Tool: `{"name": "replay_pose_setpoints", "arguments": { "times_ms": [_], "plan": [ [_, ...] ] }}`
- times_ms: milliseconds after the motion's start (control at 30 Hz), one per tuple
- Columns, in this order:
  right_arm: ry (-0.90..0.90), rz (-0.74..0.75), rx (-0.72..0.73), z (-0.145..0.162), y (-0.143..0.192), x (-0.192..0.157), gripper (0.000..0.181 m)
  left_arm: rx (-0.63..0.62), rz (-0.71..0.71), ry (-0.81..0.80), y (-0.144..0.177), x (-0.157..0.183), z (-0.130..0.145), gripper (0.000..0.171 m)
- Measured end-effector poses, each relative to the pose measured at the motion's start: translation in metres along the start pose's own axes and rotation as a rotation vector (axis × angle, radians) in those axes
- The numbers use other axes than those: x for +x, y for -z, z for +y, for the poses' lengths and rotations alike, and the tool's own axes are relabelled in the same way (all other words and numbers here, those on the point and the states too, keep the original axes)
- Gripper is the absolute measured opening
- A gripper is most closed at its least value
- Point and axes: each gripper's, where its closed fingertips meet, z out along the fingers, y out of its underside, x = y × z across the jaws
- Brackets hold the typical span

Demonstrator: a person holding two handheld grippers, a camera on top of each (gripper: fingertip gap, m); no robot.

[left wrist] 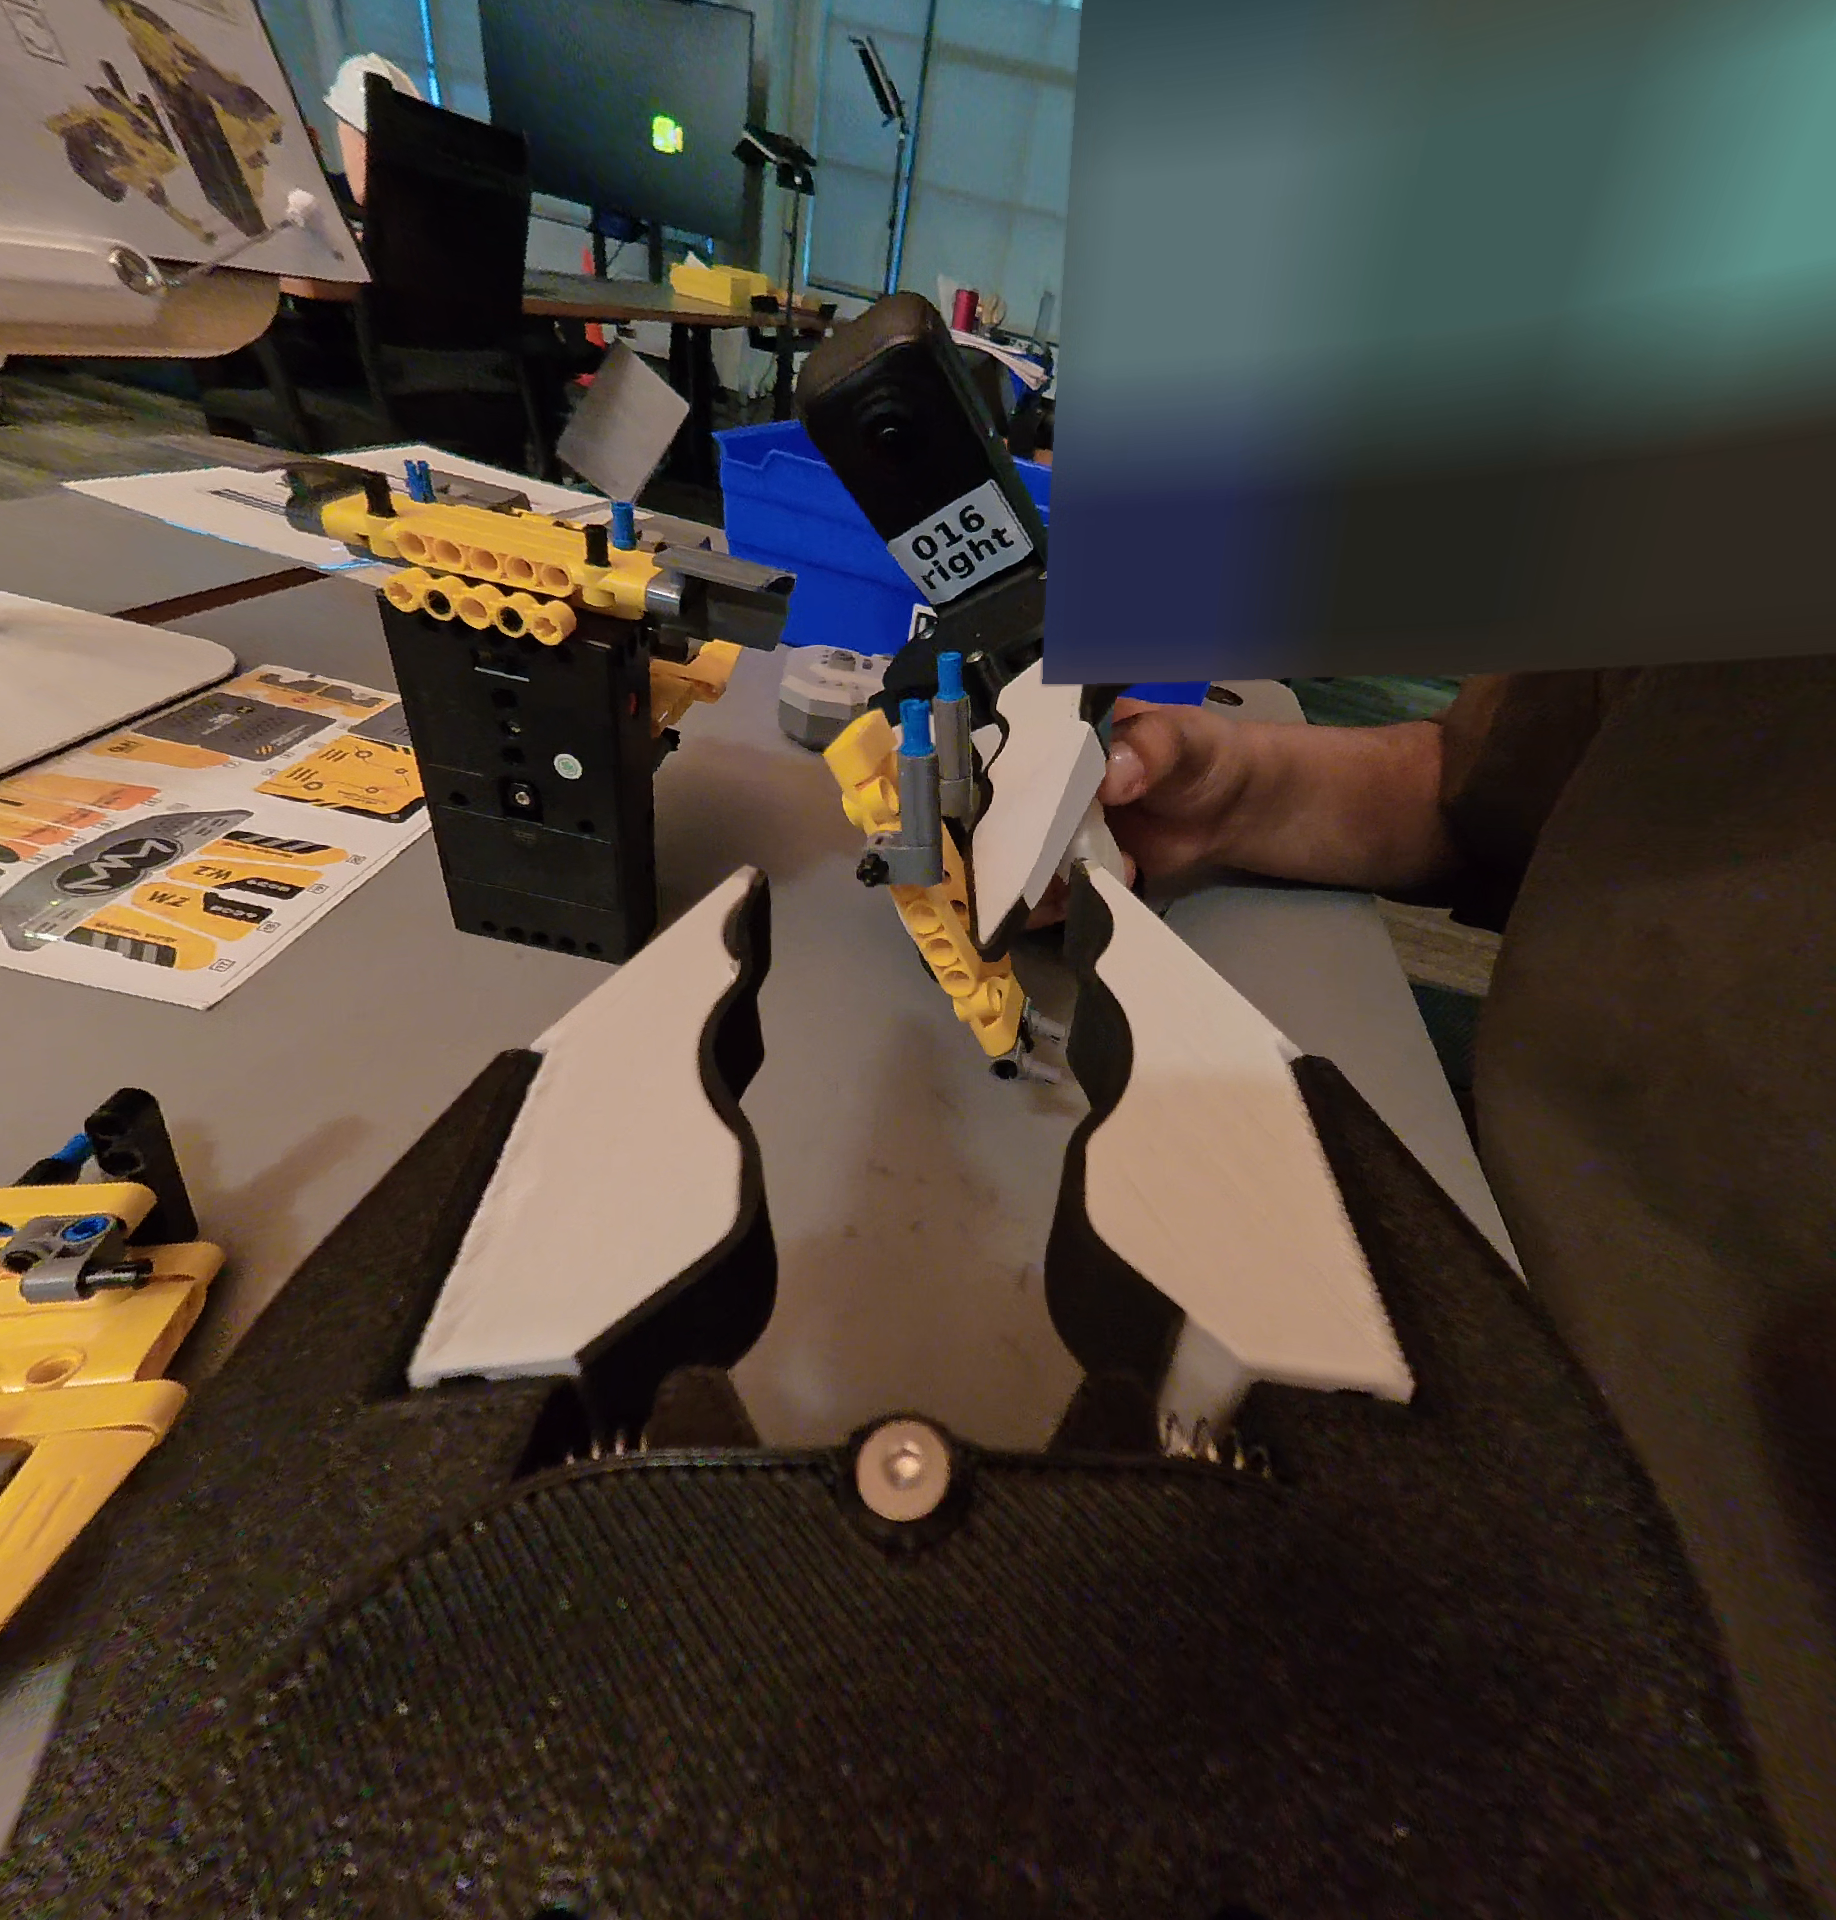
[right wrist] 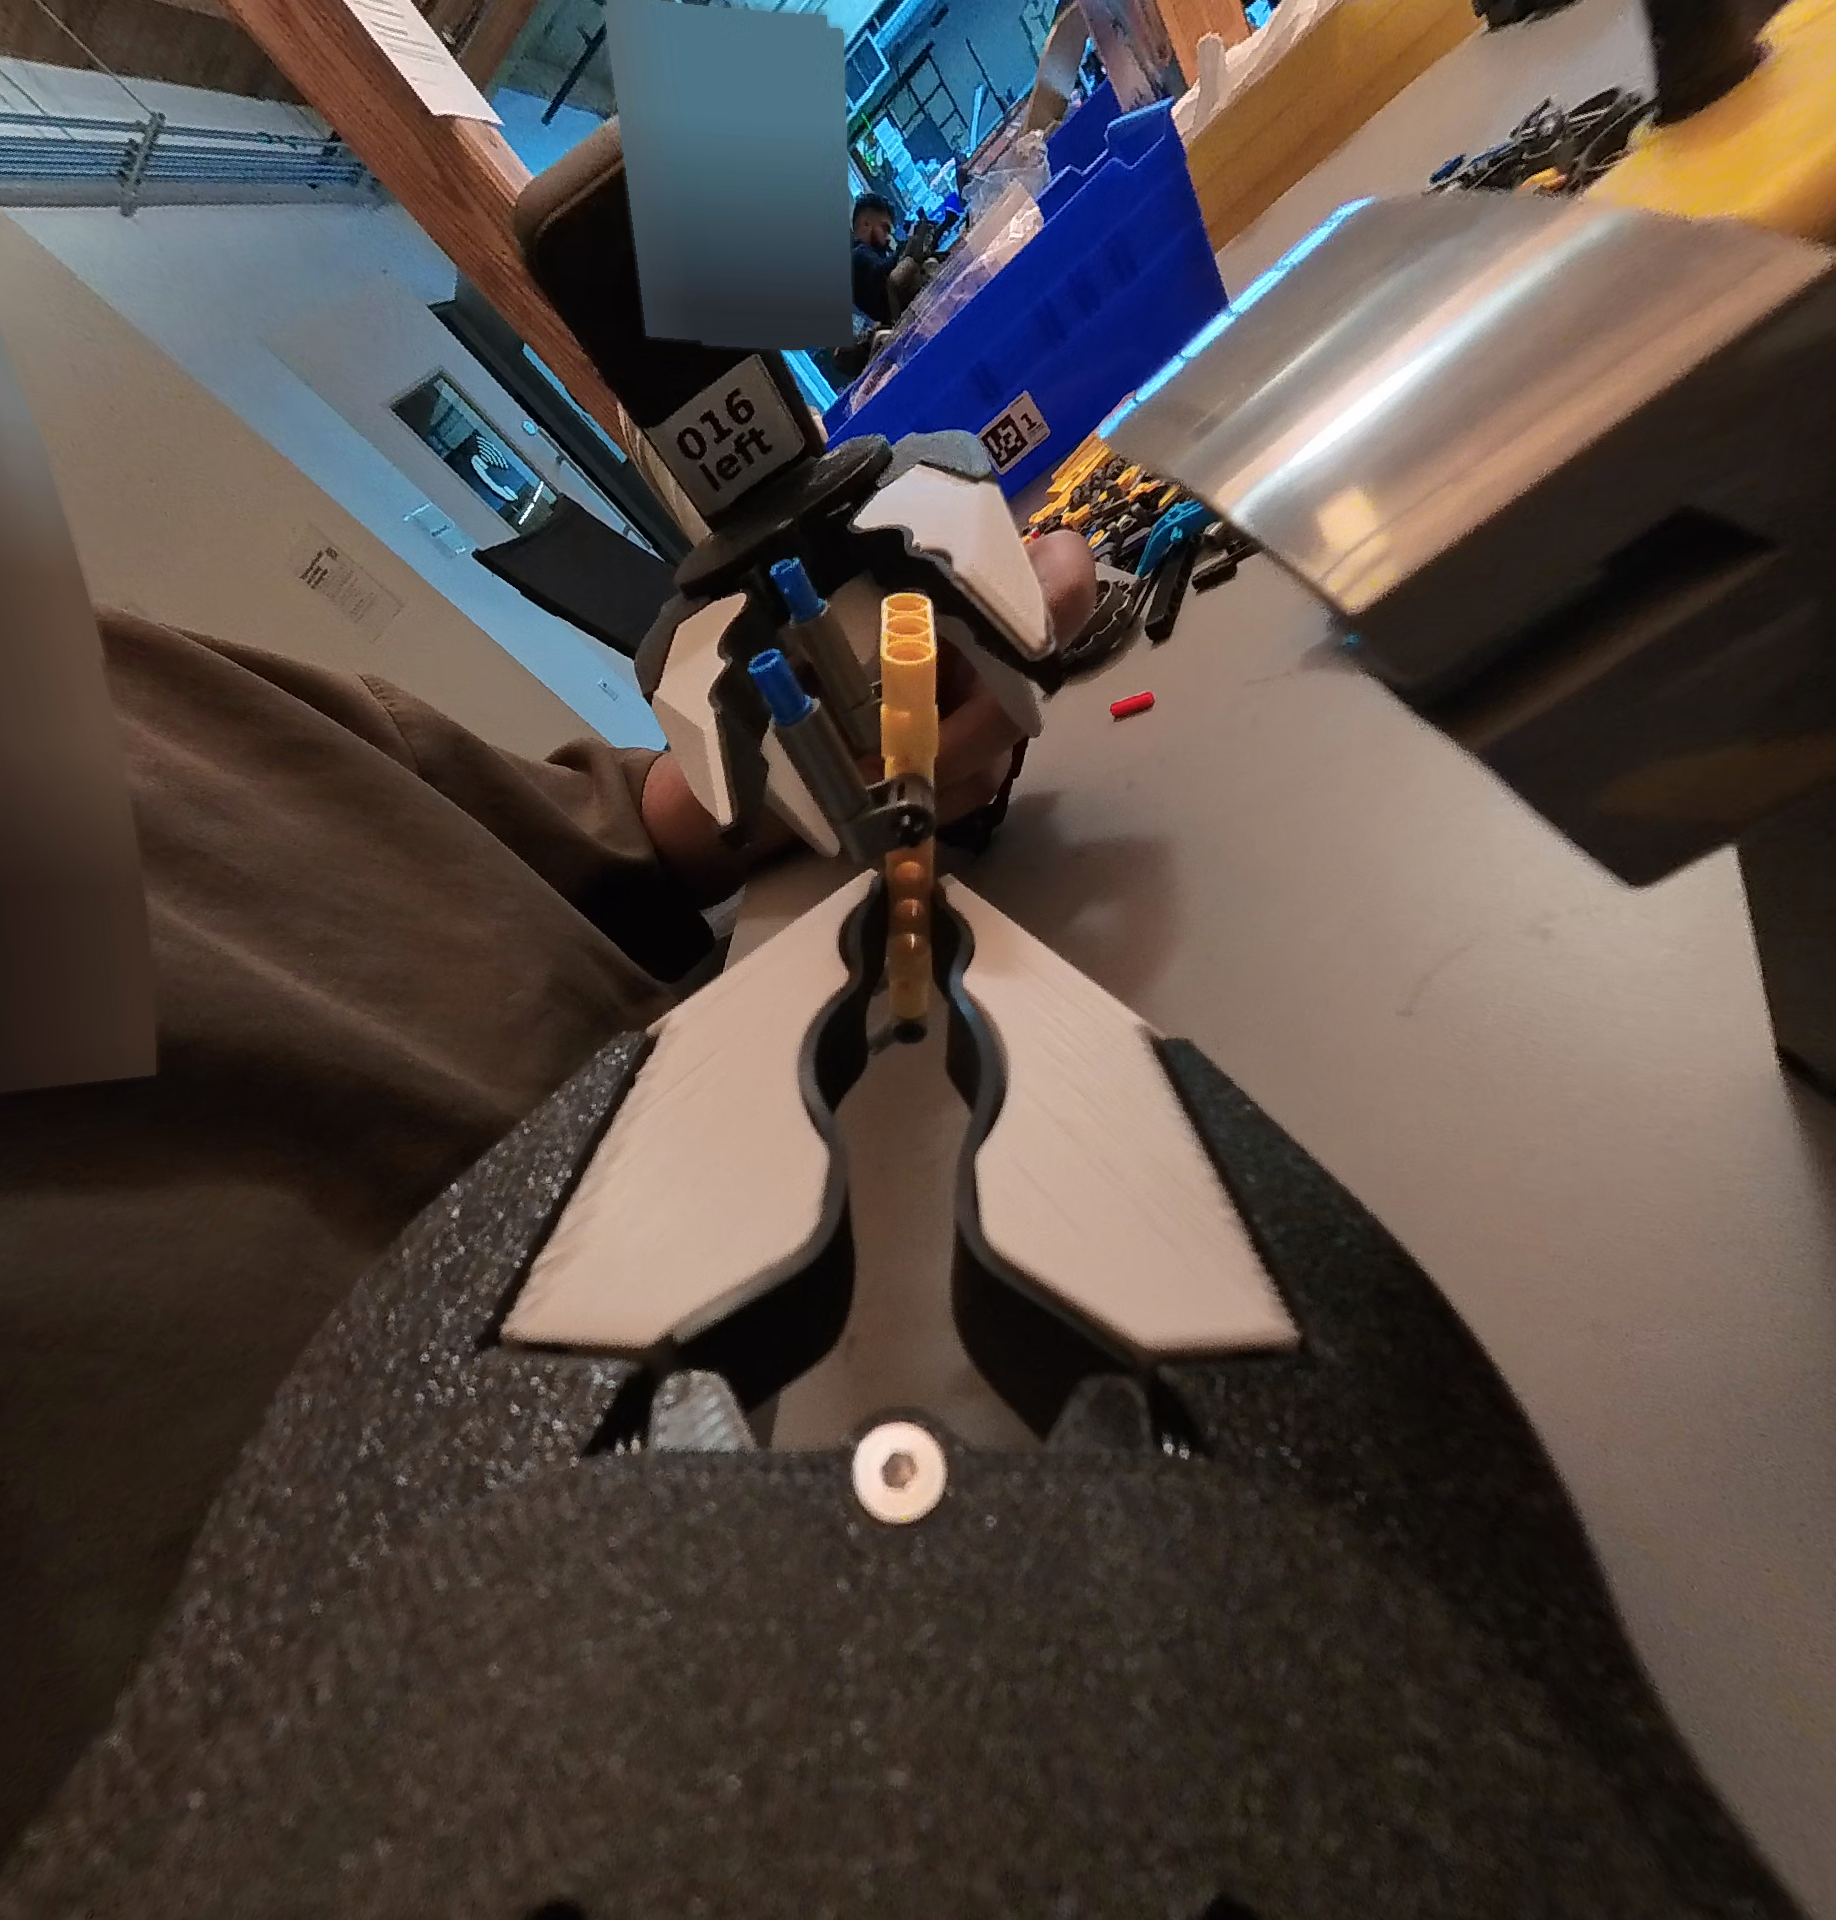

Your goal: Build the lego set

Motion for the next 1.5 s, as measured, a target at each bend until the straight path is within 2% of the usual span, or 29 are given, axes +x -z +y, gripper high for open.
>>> {"name": "replay_pose_setpoints", "arguments": {
  "times_ms": [400, 1500],
  "plan": [
    [-0.014, -0.097, -0.022, 0.004, -0.003, -0.014, 0.006, 0.005, 0.164, 0.081, -0.001, 0.024, 0.0, 0.059],
    [-0.02, -0.107, -0.031, 0.006, -0.004, -0.017, 0.006, -0.004, 0.206, 0.124, -0.001, 0.028, 0.002, 0.06]
  ]
}}
